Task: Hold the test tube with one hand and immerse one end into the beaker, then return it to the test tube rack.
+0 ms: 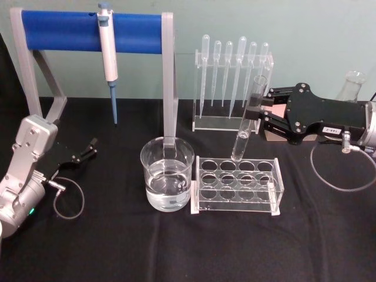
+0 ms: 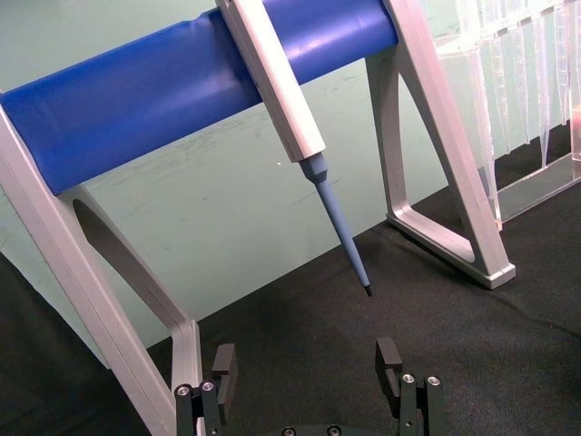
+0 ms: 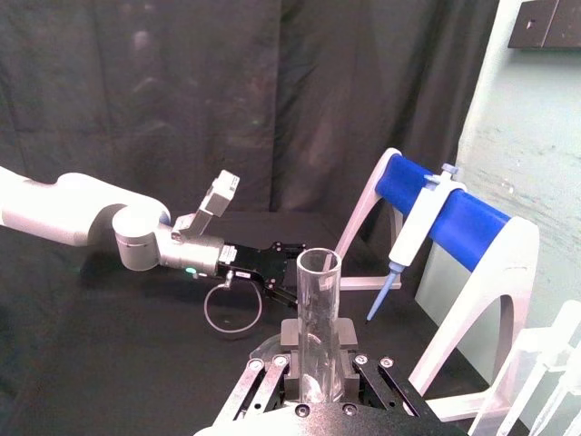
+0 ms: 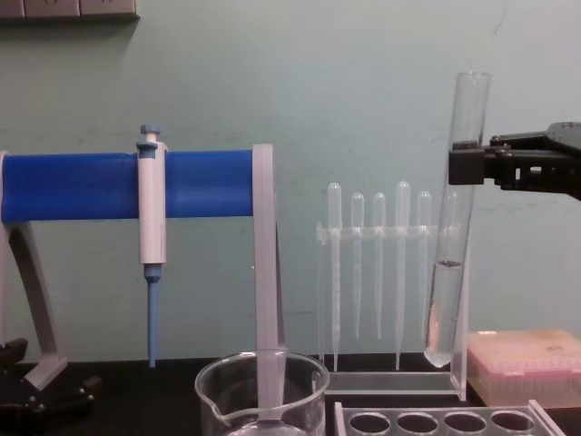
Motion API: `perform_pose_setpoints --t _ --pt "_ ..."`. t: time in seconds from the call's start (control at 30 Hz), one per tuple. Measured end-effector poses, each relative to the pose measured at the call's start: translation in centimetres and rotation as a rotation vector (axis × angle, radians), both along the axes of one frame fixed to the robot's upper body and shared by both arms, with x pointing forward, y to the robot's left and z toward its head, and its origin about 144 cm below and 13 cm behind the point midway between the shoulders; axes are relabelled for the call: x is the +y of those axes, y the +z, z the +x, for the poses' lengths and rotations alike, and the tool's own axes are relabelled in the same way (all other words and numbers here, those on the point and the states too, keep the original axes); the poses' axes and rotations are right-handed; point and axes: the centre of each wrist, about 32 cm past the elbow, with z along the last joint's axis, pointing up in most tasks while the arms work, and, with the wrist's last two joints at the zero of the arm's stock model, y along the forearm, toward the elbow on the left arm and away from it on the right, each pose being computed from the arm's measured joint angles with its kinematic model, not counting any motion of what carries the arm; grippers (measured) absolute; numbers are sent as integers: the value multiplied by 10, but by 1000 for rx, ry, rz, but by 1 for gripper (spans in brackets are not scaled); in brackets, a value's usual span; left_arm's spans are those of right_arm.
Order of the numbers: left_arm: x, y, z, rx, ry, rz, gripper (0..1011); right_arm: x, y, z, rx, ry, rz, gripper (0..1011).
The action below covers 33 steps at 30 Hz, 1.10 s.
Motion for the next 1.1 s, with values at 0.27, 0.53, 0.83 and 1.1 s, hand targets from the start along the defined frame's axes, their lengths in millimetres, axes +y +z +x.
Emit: perform_pose_setpoints --t 0.27,0.53,0.83,1.1 --pt "0 0 0 0 0 0 1000 0 0 0 0 0 0 242" --pt "0 0 0 0 0 0 1000 0 0 0 0 0 0 242" --pt "0 0 0 0 0 0 1000 0 0 0 0 0 0 242" --pt "0 0 0 0 0 0 1000 0 0 0 0 0 0 242"
